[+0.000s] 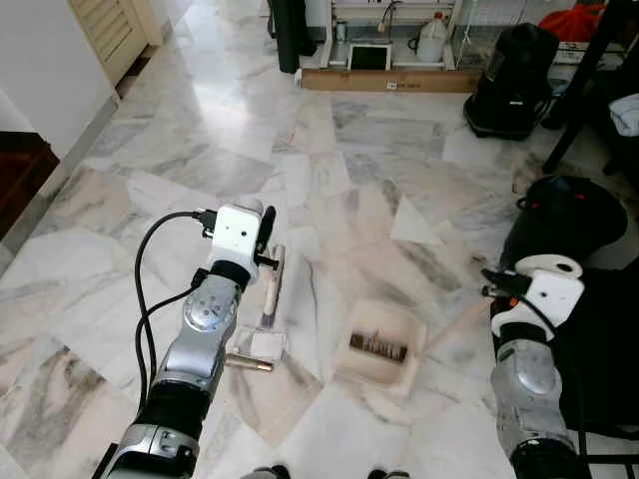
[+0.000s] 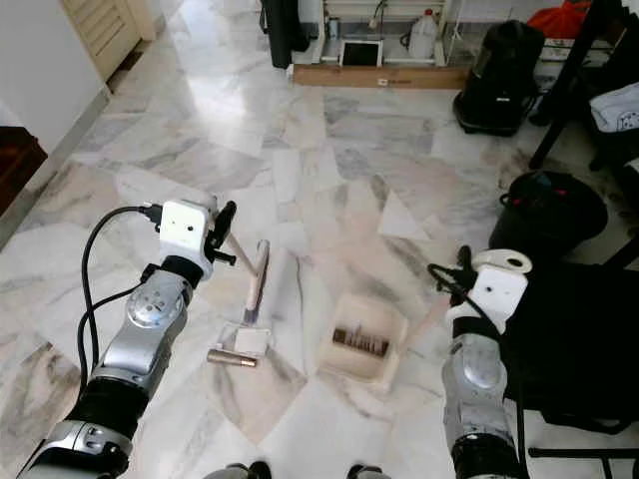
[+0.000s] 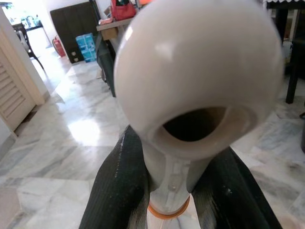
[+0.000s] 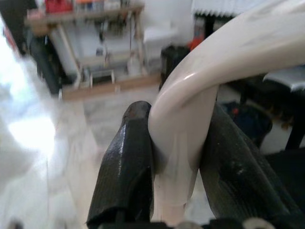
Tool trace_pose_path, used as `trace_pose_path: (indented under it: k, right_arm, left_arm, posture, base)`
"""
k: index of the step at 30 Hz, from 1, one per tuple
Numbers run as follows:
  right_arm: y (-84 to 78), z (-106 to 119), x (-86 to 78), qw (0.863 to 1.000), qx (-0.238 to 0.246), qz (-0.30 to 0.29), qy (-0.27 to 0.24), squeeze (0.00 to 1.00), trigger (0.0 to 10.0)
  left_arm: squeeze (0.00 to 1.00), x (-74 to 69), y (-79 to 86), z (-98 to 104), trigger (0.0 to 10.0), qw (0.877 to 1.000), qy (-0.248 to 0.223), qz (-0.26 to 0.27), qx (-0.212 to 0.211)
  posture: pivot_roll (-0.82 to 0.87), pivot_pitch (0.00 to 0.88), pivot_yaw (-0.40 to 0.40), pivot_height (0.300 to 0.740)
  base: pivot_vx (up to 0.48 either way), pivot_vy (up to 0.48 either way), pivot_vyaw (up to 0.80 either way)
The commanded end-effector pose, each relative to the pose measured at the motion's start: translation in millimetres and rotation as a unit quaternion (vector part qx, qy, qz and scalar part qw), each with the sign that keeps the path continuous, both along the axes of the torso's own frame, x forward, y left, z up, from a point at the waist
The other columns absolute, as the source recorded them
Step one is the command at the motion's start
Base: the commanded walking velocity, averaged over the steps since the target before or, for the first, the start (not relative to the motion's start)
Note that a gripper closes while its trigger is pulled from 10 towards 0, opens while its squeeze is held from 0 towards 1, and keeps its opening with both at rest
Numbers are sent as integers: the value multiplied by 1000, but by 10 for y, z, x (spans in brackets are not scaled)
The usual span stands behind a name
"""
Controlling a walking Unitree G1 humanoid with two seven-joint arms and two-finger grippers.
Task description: Sweep floor
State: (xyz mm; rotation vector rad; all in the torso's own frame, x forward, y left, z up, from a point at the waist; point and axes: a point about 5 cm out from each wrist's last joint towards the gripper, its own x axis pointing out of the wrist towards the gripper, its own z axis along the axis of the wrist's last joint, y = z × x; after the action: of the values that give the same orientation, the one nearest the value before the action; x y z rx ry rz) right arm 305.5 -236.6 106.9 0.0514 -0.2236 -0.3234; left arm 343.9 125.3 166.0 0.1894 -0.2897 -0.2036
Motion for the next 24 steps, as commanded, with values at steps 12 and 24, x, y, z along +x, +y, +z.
trace_pose_path:
  k: [12, 24]
  right_arm:
    - [78, 136, -140, 999, 23, -11, -48, 0, 10000]
    - [261, 251, -196, 998, 4, 12, -66, 0, 10000]
  left_arm:
    - [0, -24, 12, 144, 10000, 998, -57, -8, -16]
    - [0, -91, -155, 138, 10000, 996, -67, -34, -40]
  posture:
    - [31, 55, 24, 740]
    - [29, 18, 20, 740]
  base:
    - [0, 0, 0]
    - [0, 0, 0]
